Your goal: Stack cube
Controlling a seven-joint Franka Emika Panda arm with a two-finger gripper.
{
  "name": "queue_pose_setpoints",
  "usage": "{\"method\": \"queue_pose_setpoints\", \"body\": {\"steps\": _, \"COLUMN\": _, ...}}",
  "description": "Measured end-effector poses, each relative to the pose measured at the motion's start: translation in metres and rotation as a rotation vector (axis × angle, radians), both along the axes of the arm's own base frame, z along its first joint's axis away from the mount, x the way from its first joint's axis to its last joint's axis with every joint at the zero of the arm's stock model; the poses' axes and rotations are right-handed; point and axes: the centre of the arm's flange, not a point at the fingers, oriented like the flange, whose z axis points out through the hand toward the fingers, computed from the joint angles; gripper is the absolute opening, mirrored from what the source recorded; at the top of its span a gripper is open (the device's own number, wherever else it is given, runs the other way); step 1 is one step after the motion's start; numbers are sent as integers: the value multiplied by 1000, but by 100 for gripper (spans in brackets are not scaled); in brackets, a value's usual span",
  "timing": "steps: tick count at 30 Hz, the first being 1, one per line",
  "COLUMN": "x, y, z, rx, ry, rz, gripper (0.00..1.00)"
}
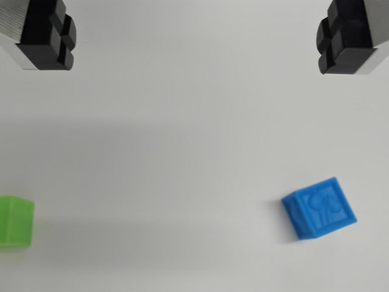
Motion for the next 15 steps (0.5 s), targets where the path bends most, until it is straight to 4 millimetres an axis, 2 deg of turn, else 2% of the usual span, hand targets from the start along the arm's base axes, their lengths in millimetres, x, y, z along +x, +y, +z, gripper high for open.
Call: {"method": "queue_pose_setpoints", "body": {"steps": 15, "x": 2, "y": 22, "z": -26, "rx": 3, "ry": -3, "rz": 60, "gripper": 100}}
